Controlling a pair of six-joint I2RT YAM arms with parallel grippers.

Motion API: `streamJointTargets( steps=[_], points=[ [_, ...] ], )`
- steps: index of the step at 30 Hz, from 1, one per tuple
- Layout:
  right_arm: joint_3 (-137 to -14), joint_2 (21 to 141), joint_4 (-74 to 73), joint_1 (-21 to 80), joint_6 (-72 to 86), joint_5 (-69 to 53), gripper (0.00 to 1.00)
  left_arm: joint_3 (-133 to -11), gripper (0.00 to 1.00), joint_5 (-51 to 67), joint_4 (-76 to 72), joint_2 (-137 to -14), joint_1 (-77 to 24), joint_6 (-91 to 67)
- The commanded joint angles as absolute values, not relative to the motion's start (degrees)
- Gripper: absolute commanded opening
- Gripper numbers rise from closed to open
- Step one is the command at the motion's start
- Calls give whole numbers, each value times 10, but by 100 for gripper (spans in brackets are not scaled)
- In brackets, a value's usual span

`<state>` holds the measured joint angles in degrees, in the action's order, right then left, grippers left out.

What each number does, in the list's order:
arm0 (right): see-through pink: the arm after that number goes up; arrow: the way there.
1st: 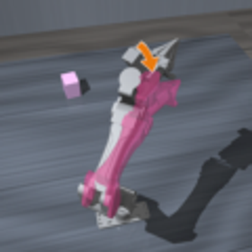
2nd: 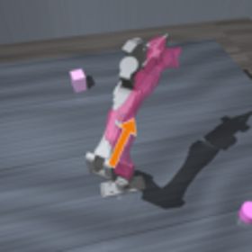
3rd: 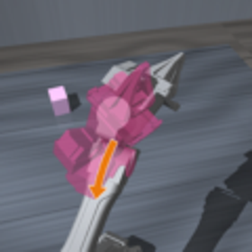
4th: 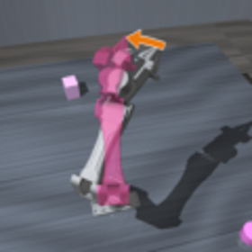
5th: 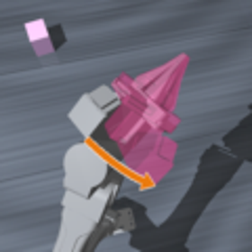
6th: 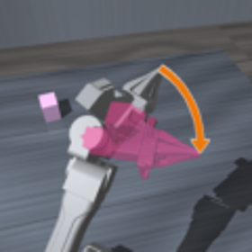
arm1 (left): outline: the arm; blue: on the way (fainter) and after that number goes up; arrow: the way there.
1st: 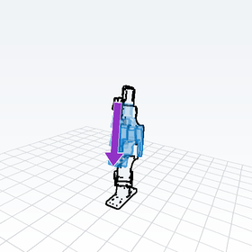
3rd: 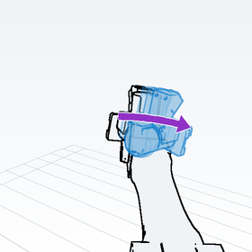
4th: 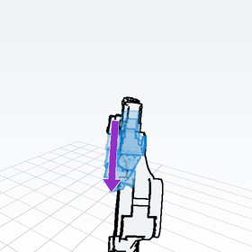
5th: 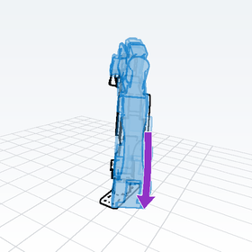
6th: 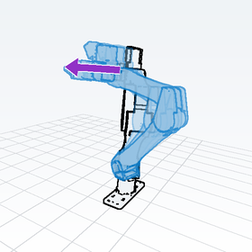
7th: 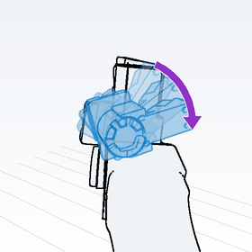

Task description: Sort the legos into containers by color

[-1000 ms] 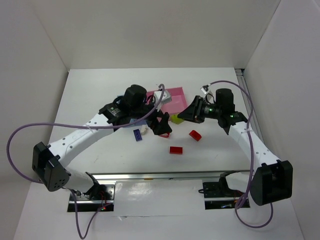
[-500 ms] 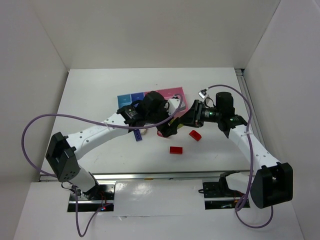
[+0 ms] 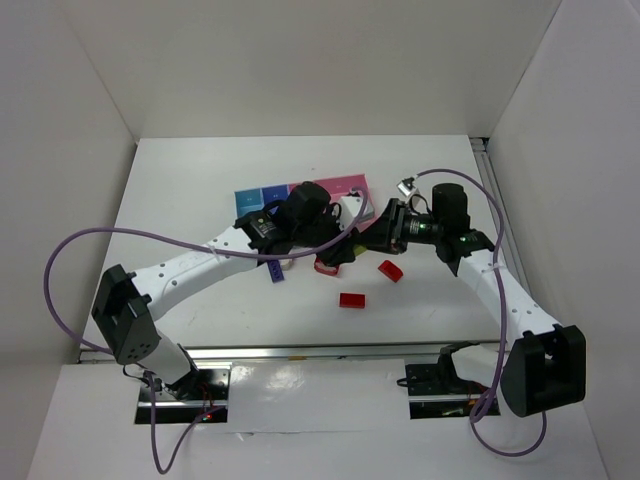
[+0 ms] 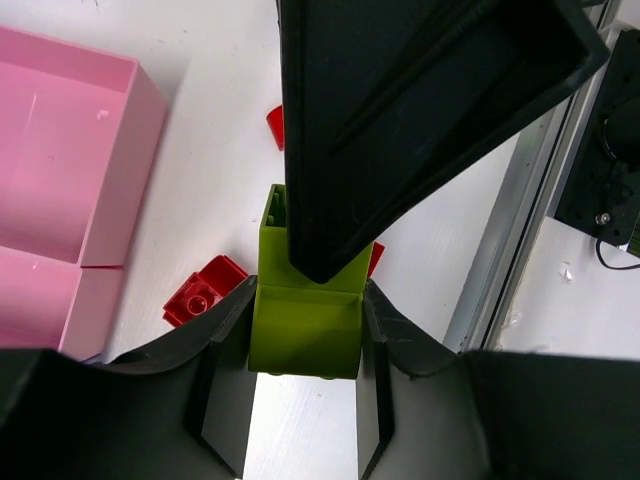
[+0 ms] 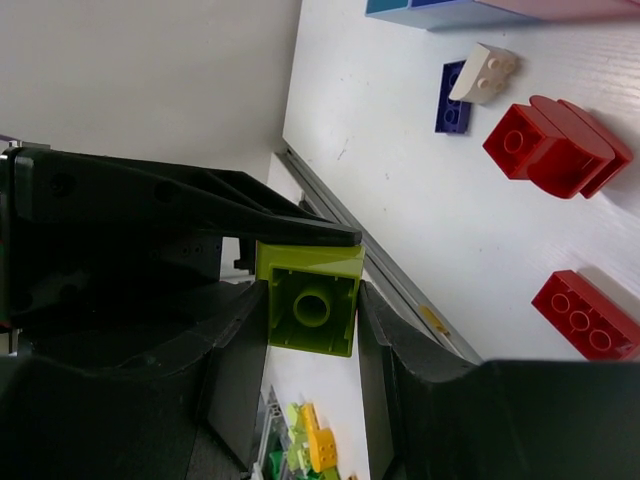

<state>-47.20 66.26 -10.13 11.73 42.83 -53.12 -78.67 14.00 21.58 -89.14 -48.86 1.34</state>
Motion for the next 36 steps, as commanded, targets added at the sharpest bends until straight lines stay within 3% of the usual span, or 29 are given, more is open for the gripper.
streamJointTargets(
  steps=[1, 2, 14, 21, 30, 32, 33, 34, 36],
  points=[
    [-484, 656, -98, 108, 418, -558, 37, -804, 10, 142, 192, -884, -489, 11],
    [-490, 656, -109, 108, 401, -558, 37, -804, 0, 142, 192, -884, -489, 5],
    [-525, 694, -84, 61, 410, -562, 35, -765, 0, 186, 192, -853, -419, 0],
    [-601, 779, -98, 99, 389, -398, 39, -783, 0, 163, 203, -888, -351, -101],
    [-711, 924, -104, 147, 364, -151, 42, -957, 0, 147, 307, -1041, -294, -206],
    [-733, 961, -109, 156, 355, -111, 52, -1003, 0, 142, 334, -1085, -289, -214],
    [-753, 973, -116, 163, 346, -101, 62, -1015, 0, 142, 340, -1097, -289, -221],
    [-762, 993, -116, 163, 346, -94, 83, -1022, 0, 142, 340, -1106, -289, -228],
    [-782, 1006, -121, 168, 336, -87, 99, -1033, 0, 142, 340, -1123, -289, -241]
  ],
)
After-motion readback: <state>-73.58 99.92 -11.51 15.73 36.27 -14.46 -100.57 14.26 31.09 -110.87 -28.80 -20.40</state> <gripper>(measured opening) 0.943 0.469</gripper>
